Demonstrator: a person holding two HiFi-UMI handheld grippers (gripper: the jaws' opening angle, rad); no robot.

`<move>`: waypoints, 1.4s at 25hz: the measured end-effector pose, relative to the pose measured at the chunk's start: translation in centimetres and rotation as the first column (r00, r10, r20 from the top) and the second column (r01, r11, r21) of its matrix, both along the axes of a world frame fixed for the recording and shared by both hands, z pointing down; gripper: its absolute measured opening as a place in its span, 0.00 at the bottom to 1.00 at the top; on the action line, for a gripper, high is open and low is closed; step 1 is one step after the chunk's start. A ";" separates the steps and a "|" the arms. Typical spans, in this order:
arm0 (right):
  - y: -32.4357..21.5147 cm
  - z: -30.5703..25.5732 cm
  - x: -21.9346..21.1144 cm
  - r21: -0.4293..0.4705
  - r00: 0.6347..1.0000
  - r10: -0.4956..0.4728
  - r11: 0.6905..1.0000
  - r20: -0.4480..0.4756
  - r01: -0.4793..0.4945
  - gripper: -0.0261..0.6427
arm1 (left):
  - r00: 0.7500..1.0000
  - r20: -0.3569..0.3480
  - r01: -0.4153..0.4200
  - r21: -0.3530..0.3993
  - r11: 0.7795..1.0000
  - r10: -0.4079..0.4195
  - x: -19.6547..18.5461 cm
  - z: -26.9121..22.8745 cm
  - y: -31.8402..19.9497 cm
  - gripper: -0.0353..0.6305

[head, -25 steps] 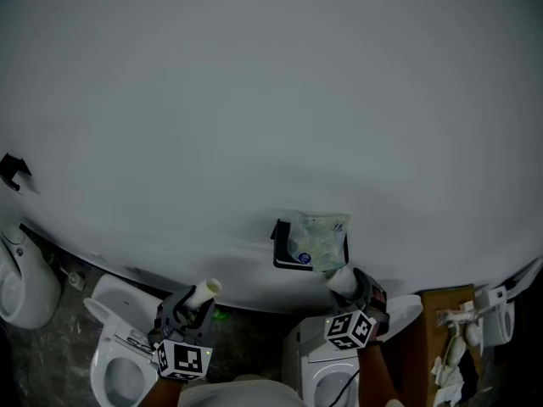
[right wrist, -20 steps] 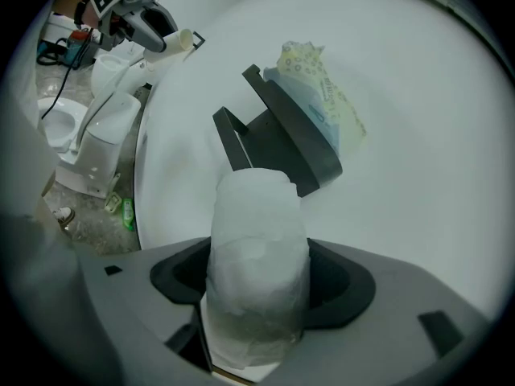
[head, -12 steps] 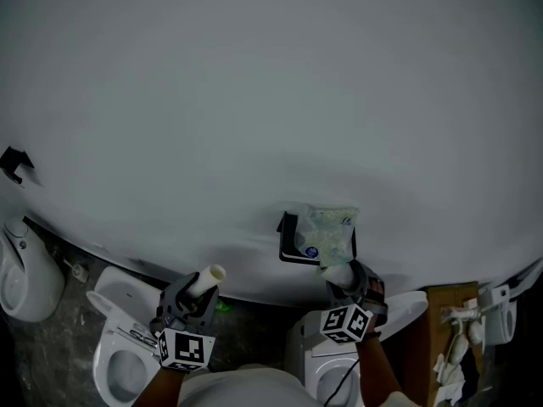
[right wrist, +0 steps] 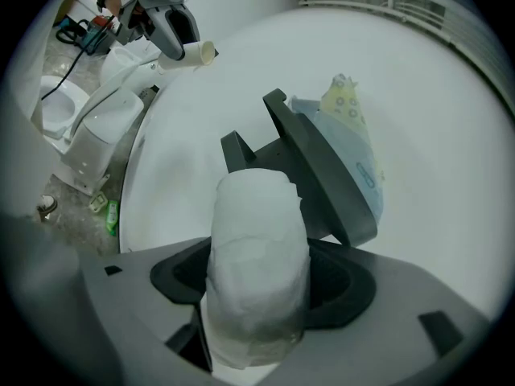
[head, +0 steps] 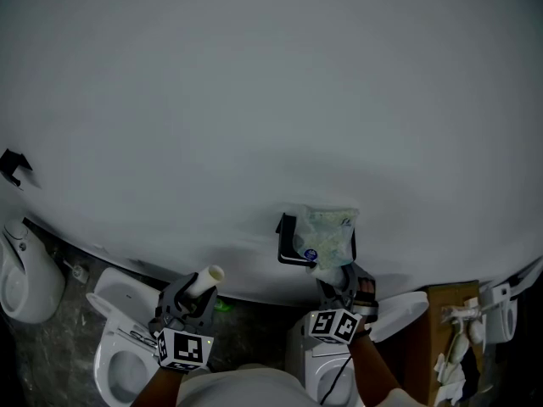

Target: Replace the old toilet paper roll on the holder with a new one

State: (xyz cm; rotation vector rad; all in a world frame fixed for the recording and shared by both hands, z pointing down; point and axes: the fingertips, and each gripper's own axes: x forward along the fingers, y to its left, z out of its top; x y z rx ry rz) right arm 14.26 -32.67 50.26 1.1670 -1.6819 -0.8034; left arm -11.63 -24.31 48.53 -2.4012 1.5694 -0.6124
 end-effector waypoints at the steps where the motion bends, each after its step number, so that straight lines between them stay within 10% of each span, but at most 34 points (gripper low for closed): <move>1: 0.1 -0.1 -0.1 0.015 1.000 0.001 1.000 -0.001 -0.001 0.52 | 1.000 0.000 0.001 -0.002 1.000 -0.001 -0.1 0.1 0.0 0.33; 9: 0.7 -0.4 -2.4 0.146 0.995 -0.089 0.985 -0.043 0.094 0.51 | 1.000 0.011 -0.009 -0.025 1.000 0.010 0.0 0.8 0.3 0.33; 35: 0.8 -0.4 -8.7 0.114 0.982 -0.187 0.977 0.031 0.182 0.47 | 1.000 -0.001 0.000 -0.032 0.999 0.000 -0.2 1.1 2.3 0.33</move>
